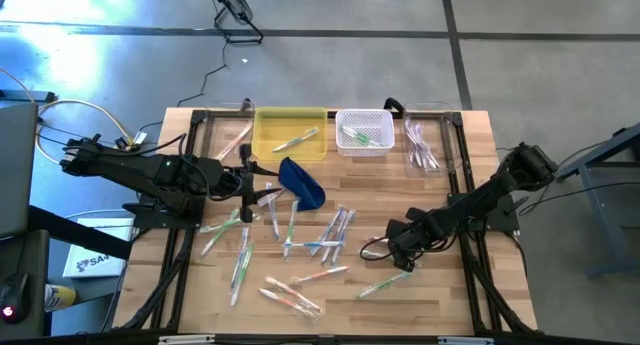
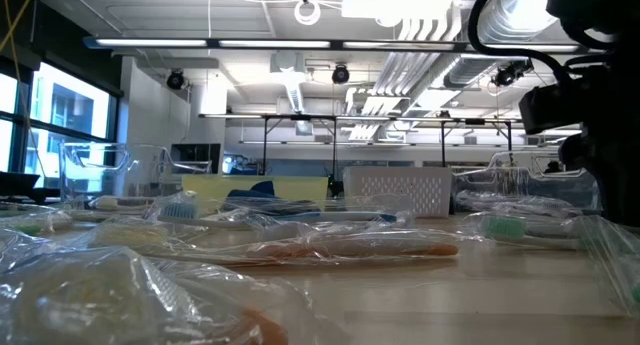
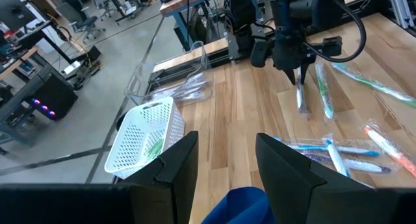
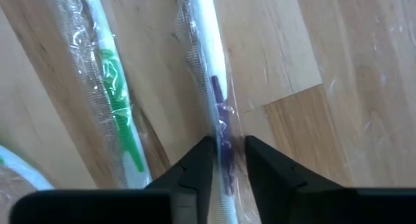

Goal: Pick & Place Toothbrushes
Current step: Put the violet toothbrush into the right transparent bin

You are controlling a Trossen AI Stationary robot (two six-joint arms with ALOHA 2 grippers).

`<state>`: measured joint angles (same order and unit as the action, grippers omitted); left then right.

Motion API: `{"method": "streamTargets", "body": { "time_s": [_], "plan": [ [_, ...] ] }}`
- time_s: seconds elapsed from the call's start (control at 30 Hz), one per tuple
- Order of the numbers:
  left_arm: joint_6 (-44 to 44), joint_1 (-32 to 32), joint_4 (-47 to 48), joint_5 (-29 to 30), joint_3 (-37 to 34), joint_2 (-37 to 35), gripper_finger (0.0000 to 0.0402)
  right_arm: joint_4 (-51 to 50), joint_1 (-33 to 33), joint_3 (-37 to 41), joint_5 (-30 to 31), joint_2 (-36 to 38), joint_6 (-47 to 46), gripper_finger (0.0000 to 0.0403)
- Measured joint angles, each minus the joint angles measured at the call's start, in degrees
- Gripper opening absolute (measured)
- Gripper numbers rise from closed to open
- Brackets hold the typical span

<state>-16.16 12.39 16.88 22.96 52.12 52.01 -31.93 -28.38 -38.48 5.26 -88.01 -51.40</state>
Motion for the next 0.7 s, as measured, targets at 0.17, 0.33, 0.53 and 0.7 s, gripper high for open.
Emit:
{"method": "streamTargets", "body": {
  "time_s": [0.17, 0.33, 0.53, 0.7],
  "plan": [
    [0.0, 0.0, 0.02, 0.0, 0.0, 0.0, 0.0149, -0.17, 0.0, 0.02, 0.43, 0.0, -1.33, 0.0034],
    [0.0, 0.0, 0.02, 0.0, 0.0, 0.0, 0.0149, -0.07, 0.0, 0.02, 0.42, 0.01, -1.29, 0.0013],
    [0.0, 0.01, 0.03, -0.01, 0.0, 0.0, 0.0149, -0.34, 0.37, 0.37, 0.39, 3.68, -1.07, 0.0009],
    [0.0, 0.02, 0.04, 0.0, 0.0, 0.0, 0.0149, -0.54, 0.96, 0.28, 2.31, 9.86, -1.13, 0.0008]
  ]
}}
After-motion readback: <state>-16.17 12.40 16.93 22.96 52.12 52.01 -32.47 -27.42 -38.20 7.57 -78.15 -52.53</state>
